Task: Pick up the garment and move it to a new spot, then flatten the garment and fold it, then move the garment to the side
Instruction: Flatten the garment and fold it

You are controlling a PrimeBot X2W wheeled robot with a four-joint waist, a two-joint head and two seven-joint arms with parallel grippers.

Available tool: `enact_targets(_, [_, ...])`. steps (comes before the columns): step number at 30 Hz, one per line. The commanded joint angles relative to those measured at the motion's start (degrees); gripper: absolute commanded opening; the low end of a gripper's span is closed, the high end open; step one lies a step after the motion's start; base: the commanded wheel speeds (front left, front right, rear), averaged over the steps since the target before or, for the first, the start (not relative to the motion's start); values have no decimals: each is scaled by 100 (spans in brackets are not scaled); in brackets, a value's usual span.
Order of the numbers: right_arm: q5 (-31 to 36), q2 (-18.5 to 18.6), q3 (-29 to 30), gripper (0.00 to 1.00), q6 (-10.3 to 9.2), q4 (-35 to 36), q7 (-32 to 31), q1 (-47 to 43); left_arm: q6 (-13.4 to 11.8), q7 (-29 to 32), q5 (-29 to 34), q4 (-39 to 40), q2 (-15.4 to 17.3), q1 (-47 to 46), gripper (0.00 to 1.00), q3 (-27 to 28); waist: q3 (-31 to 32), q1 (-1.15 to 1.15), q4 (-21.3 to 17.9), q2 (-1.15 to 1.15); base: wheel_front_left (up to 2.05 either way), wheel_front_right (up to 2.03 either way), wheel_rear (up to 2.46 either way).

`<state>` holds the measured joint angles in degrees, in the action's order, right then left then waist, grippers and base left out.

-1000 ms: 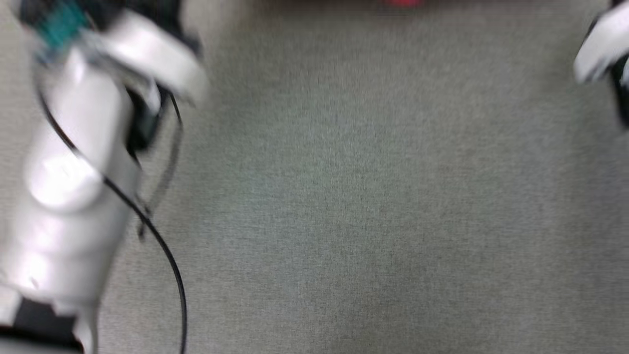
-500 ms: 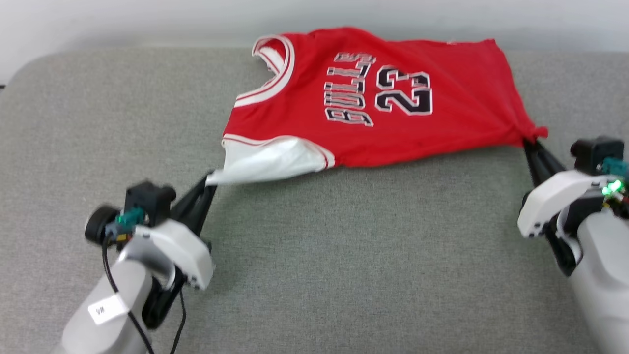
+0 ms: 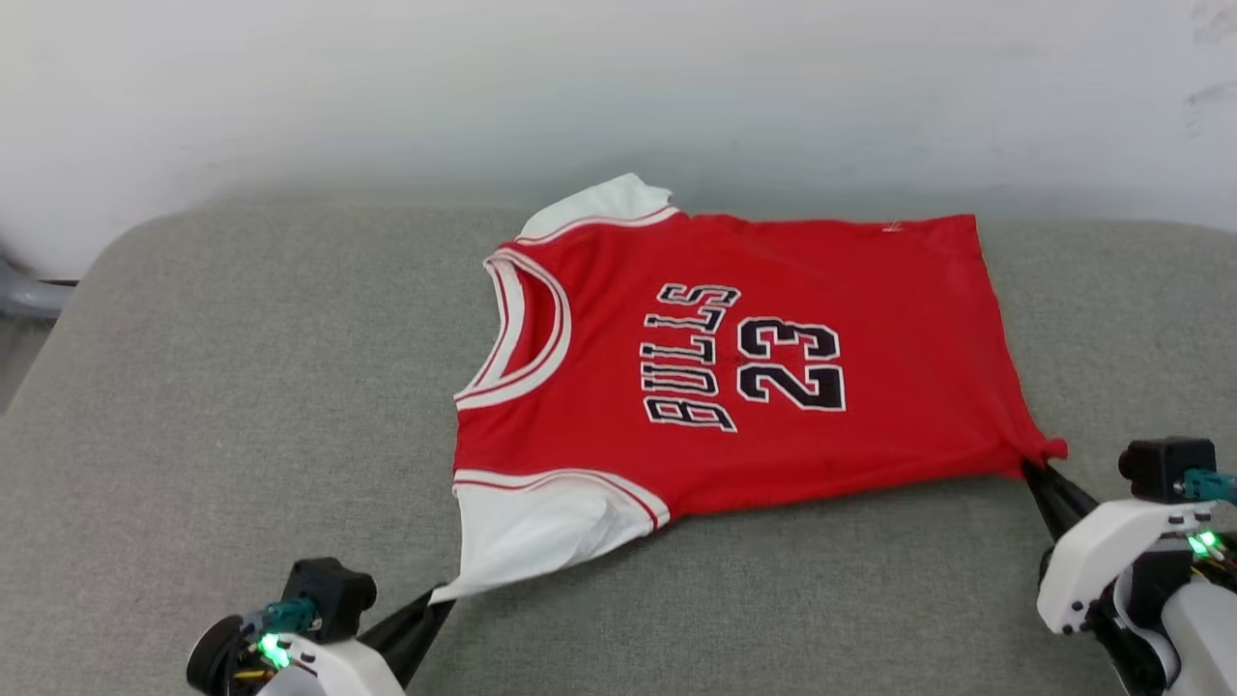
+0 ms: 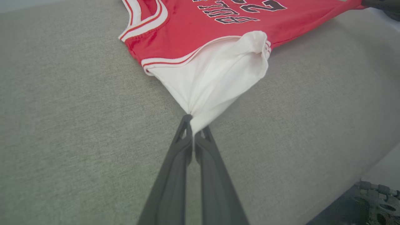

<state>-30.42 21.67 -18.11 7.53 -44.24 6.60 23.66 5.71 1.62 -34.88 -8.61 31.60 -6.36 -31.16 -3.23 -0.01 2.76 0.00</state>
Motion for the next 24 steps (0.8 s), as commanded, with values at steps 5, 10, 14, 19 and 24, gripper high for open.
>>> enact_targets(5, [-526, 380, -20, 0, -9, 620, -481, -763, -7, 512, -304, 577, 330, 642, 0, -119, 399, 1, -63, 0, 0, 0, 0])
enact_targets(10, [-883, 596, 25, 0, -9, 1242, -965, -1413, 30, 995, -668, 1018, 599, 1104, 0, -269, 489, 1, -109, 0, 0, 0, 0])
enact_targets(14, [-1044, 790, 104, 0, -9, 1762, -1253, -1915, 6, 1413, -979, 1274, 814, 1442, 0, -350, 518, 1, -141, 0, 0, 0, 0])
enact_targets(19, [-1166, 922, 233, 0, -9, 2304, -1488, -2393, -120, 1575, -1149, 1532, 985, 1660, 0, -290, 539, 1, -170, 0, 0, 0, 0])
enact_targets(24, [-1129, 929, 552, 0, -9, 2892, -1663, -2816, -186, 1513, -1194, 1837, 1102, 1731, 0, -183, 519, 1, -195, 0, 0, 0, 0])
